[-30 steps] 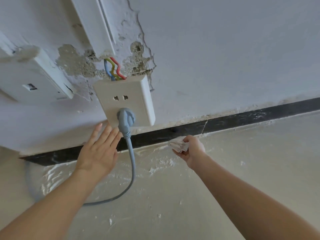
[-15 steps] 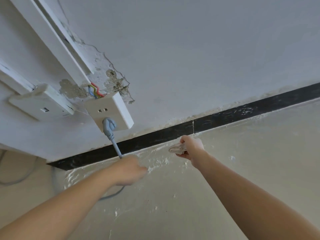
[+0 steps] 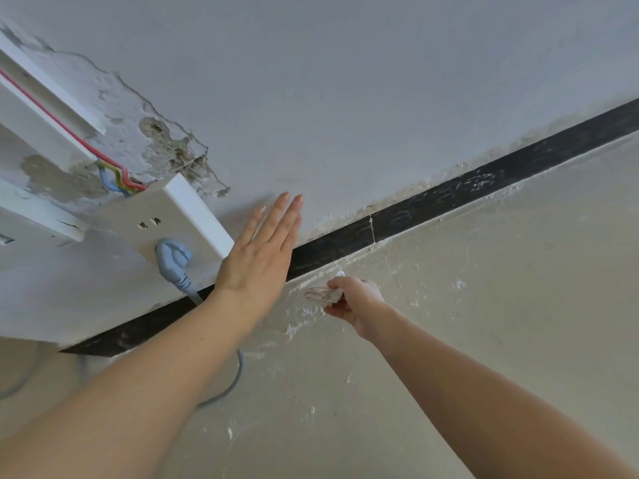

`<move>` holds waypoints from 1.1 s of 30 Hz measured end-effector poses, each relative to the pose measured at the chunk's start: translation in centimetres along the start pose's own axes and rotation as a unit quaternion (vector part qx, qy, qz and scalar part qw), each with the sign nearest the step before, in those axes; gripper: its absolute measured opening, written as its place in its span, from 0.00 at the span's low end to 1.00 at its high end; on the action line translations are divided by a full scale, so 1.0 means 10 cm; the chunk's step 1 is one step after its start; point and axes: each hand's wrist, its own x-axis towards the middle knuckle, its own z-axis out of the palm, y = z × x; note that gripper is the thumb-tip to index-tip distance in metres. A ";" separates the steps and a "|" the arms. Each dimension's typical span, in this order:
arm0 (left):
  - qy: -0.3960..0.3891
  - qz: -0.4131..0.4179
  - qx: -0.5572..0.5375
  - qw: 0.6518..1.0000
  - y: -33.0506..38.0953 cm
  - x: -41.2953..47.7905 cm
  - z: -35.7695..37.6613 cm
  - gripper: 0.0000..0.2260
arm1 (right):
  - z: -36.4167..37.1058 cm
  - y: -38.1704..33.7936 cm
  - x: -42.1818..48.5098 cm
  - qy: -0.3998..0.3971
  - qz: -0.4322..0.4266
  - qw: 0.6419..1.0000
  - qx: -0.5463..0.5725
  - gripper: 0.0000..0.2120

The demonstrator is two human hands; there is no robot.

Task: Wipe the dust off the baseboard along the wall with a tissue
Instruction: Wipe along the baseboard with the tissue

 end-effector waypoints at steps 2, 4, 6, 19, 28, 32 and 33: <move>0.038 -0.024 -0.010 0.999 0.01 0.04 0.08 0.33 | 0.09 0.00 0.06 -0.010 -0.005 1.000 -0.010 0.16; 0.081 -0.033 -0.013 0.996 0.05 0.08 0.18 0.36 | 0.19 0.02 0.14 -0.027 -0.001 1.000 -0.001 0.19; 0.117 -0.055 -0.016 0.992 0.08 0.13 0.28 0.38 | 0.29 0.07 0.23 -0.046 0.011 0.998 0.032 0.20; 0.179 -0.099 -0.086 0.975 0.16 0.32 0.58 0.37 | 0.27 -0.35 0.42 0.013 0.037 0.988 0.150 0.03; 0.199 -0.094 -0.091 0.971 0.16 0.33 0.66 0.35 | -0.51 -0.72 0.35 0.126 -0.078 0.957 0.251 0.12; 0.196 -0.094 -0.081 0.973 0.17 0.34 0.68 0.42 | -0.36 -0.52 0.27 0.113 -0.087 0.975 0.170 0.15; 0.201 -0.093 -0.076 0.972 0.17 0.34 0.69 0.42 | -0.25 -0.42 0.29 0.093 -0.070 0.984 0.133 0.17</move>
